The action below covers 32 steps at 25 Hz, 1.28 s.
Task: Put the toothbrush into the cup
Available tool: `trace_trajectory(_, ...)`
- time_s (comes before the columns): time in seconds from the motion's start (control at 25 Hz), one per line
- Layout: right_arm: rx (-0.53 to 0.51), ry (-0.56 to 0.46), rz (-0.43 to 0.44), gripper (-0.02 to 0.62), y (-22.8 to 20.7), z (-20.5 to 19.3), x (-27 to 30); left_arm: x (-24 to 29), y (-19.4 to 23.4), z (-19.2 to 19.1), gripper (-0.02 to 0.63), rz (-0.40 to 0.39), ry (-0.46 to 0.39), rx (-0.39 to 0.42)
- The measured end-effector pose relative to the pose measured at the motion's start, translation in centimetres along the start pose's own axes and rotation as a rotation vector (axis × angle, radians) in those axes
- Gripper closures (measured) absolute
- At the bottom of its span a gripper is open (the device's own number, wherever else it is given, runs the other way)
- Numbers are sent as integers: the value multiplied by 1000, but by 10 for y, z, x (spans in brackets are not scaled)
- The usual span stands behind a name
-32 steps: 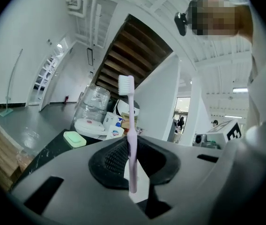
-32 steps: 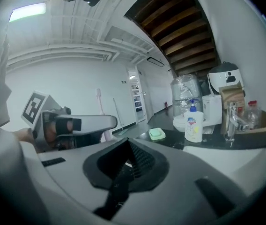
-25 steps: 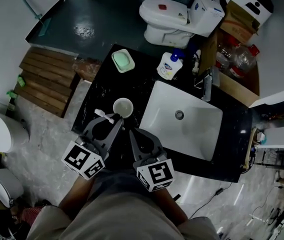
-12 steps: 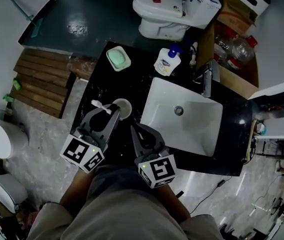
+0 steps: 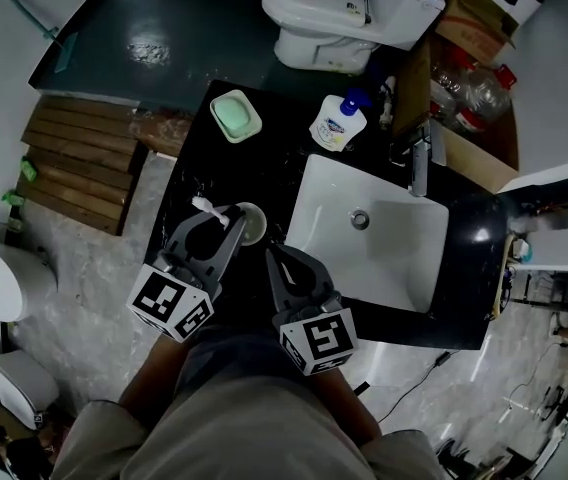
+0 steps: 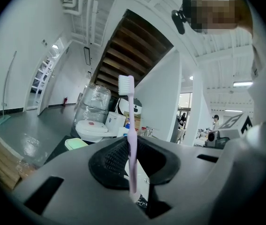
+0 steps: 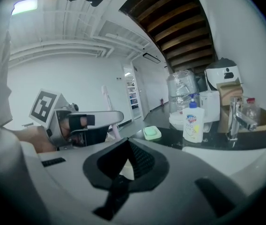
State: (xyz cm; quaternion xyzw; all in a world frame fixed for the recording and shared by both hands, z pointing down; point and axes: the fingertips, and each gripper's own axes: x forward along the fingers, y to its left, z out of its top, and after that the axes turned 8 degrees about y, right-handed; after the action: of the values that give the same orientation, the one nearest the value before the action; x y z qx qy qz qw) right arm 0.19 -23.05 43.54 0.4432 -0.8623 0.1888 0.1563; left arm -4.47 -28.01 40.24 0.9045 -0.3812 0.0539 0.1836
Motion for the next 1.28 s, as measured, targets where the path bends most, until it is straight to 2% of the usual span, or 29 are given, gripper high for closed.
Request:
trace_trajectory(0.4, 24, 23, -23, 591, -9, 0, 15, 18, 14, -17, 558, -12, 61, 25)
trace_trajectory(0.68, 37, 42, -37, 591, -13, -2, 23, 26, 13, -26, 558, -21, 105, 94)
trace_trajectory(0.96, 39, 55, -43, 591, -13, -5, 28, 29, 13, -35, 558, -30, 99, 130)
trace_trajectory(1.28, 38, 58, -53, 591, -14, -6, 27, 34, 16, -46, 558, -20, 147, 146)
